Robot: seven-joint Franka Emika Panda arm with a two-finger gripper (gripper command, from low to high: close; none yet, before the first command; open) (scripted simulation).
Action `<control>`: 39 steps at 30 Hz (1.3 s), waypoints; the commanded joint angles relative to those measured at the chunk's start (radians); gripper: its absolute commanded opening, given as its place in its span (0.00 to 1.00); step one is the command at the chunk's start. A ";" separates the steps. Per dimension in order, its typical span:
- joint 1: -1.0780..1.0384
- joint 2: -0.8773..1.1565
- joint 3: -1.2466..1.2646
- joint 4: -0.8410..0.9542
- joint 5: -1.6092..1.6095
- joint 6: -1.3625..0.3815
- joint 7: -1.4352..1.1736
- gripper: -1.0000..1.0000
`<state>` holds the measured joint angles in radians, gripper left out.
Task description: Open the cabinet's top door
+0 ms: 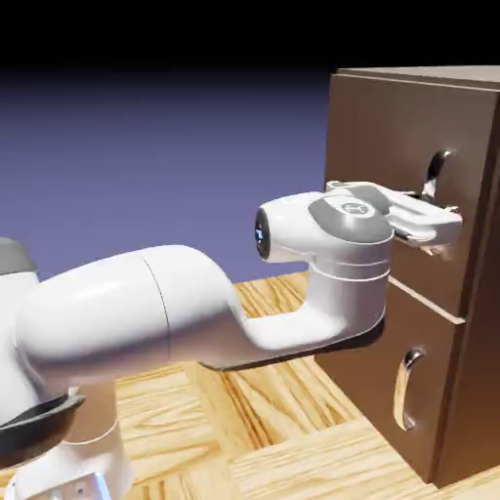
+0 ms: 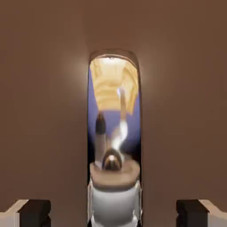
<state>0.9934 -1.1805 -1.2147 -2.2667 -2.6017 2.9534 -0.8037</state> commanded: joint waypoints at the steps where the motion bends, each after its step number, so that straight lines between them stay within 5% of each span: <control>1: -0.035 -0.004 0.022 -0.036 0.004 -0.027 0.008 0.00; 22: -0.681 -0.211 0.686 -0.684 0.496 -0.552 0.039 0.00; 34: -0.716 -0.341 1.121 -0.802 0.952 -0.803 -0.009 0.00; 39: -0.575 -0.345 1.191 -0.805 1.018 -0.996 -0.008 0.00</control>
<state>0.4187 -1.5258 -0.0235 -3.0718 -1.5841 1.9562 -0.8121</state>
